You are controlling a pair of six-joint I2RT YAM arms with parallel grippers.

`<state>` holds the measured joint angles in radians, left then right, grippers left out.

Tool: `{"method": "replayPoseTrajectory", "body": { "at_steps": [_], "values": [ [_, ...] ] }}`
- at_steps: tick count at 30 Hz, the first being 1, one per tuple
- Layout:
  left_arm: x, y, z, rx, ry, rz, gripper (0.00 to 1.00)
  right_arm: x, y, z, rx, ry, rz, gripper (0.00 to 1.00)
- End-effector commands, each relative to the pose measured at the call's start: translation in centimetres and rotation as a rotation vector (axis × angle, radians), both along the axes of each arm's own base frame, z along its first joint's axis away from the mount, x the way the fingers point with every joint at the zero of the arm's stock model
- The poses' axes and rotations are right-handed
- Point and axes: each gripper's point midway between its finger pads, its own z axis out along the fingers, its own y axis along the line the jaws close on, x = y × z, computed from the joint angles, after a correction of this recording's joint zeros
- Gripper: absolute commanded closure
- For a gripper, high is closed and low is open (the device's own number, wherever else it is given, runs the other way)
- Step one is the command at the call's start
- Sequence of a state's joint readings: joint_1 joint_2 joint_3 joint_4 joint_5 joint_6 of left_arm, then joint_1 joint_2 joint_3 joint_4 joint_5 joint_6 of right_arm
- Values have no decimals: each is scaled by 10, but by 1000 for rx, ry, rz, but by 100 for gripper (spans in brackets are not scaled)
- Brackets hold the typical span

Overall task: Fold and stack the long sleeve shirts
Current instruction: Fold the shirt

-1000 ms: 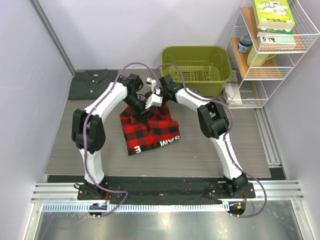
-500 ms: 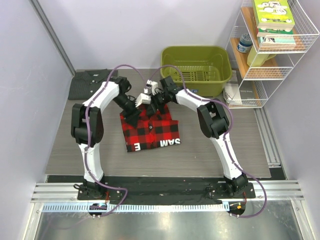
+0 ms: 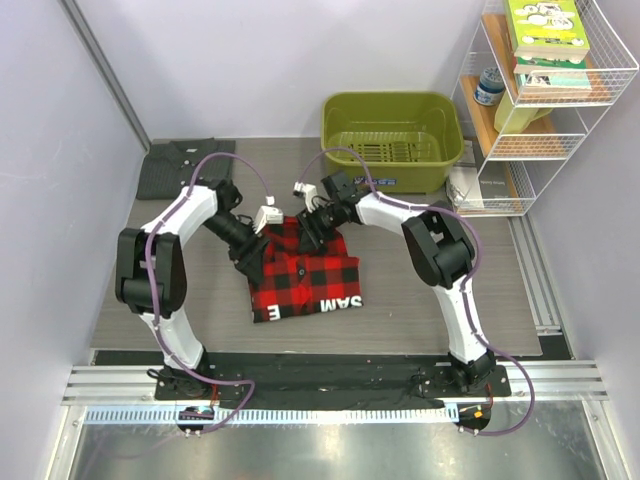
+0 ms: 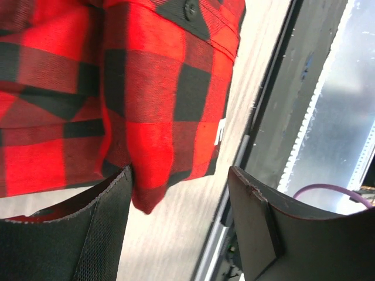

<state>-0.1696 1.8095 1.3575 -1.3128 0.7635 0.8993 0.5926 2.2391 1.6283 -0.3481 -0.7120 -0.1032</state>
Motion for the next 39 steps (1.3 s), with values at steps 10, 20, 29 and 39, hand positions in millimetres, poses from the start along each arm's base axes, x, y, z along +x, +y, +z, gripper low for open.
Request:
{"method": "replayPoseTrajectory", "body": {
  "at_steps": [10,20,29,39],
  "values": [
    [-22,-8,-4,-54,55,-11,33,-46,-4,-4,-66,85,-29,44],
    [-46,13,-30,53,136,-50,88,-42,-23,15,-106,-49,-34,38],
    [-24,19,-28,87,81,-52,93,27,-16,36,-93,-181,-64,37],
    [21,-14,18,-71,-173,19,39,36,-6,68,51,-167,-20,50]
  ]
}}
